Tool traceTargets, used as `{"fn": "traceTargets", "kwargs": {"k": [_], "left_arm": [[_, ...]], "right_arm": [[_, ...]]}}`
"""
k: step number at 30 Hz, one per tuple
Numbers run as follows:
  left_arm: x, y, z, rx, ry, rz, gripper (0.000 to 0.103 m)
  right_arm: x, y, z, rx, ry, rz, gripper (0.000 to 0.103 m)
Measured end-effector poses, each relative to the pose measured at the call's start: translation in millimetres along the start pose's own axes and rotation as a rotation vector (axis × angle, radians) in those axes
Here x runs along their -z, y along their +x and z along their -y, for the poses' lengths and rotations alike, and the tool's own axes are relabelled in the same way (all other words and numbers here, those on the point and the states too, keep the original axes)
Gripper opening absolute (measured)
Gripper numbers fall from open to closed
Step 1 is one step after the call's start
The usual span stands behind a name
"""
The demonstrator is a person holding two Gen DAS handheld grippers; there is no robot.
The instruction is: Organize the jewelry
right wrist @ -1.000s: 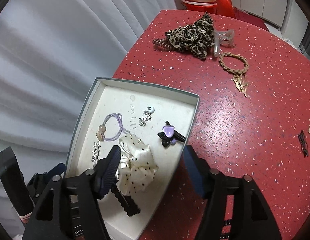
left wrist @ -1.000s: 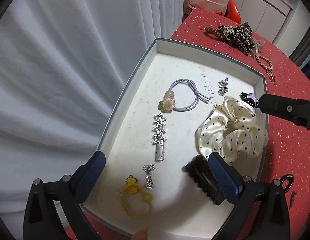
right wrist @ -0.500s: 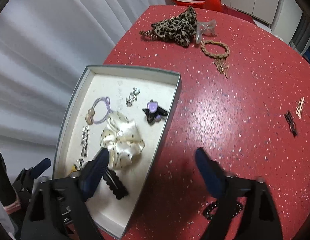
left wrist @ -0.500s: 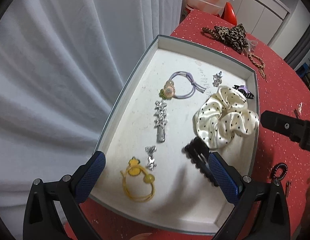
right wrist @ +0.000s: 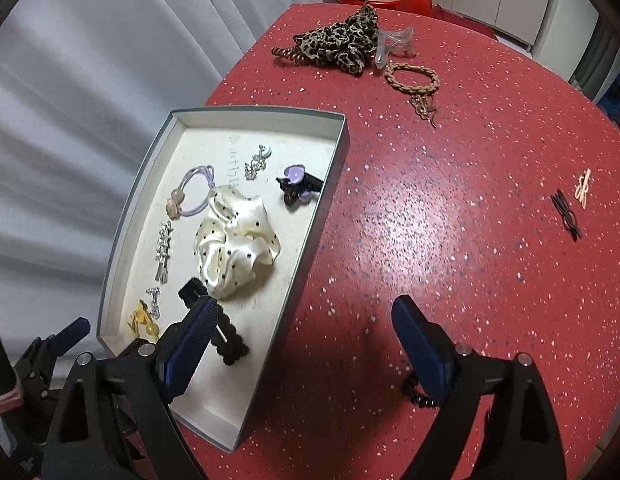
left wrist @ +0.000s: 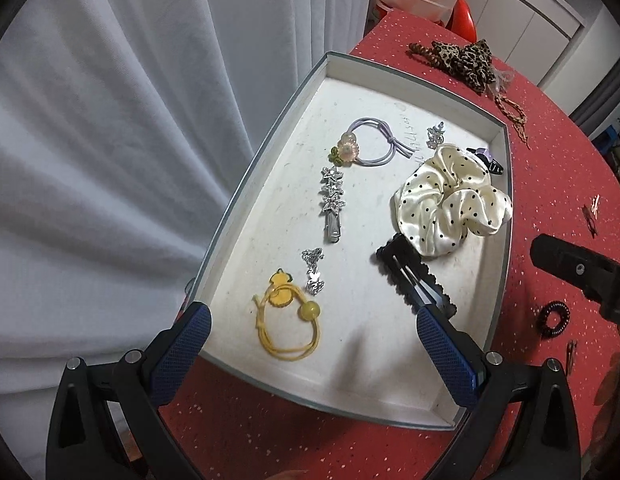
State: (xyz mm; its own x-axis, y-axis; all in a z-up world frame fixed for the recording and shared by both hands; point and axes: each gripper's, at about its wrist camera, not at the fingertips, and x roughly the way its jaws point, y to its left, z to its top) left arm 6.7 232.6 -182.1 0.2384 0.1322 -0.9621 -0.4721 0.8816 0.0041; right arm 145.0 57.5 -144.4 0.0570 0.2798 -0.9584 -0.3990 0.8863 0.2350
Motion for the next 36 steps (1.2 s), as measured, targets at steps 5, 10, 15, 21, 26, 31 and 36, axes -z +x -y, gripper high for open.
{"fn": "traceTargets", "kwargs": {"k": [5, 10, 15, 21, 26, 31, 36], "left_arm": [[6.2, -6.0, -2.5, -0.008, 0.005, -0.011, 0.103], [12.8, -16.6, -4.8, -0.020, 0.024, -0.016, 0.103], [20.8, -23.8, -8.6, -0.025, 0.030, -0.035, 0.103], [32.8, -42.6, -11.4, -0.020, 0.043, -0.035, 0.103], [38.0, -61.4, -9.9, -0.015, 0.075, -0.021, 0.103], [40.3, -76.9, -11.1, 0.001, 0.074, -0.011, 0.103], [43.1, -87.4, -7.8, 0.016, 0.091, -0.003, 0.103]], "right_arm": [[13.2, -5.6, -1.4, 0.009, 0.016, 0.004, 0.103], [24.1, -17.3, -4.6, 0.020, 0.024, -0.021, 0.103], [34.6, -28.4, -7.3, 0.023, 0.024, -0.036, 0.103], [46.7, -41.8, -17.6, 0.043, -0.003, -0.046, 0.103], [54.0, -58.0, -24.7, 0.052, -0.011, -0.038, 0.103], [55.8, -74.0, -28.9, 0.063, -0.006, -0.023, 0.103], [55.4, -85.9, -29.6, 0.073, 0.006, -0.009, 0.103]]}}
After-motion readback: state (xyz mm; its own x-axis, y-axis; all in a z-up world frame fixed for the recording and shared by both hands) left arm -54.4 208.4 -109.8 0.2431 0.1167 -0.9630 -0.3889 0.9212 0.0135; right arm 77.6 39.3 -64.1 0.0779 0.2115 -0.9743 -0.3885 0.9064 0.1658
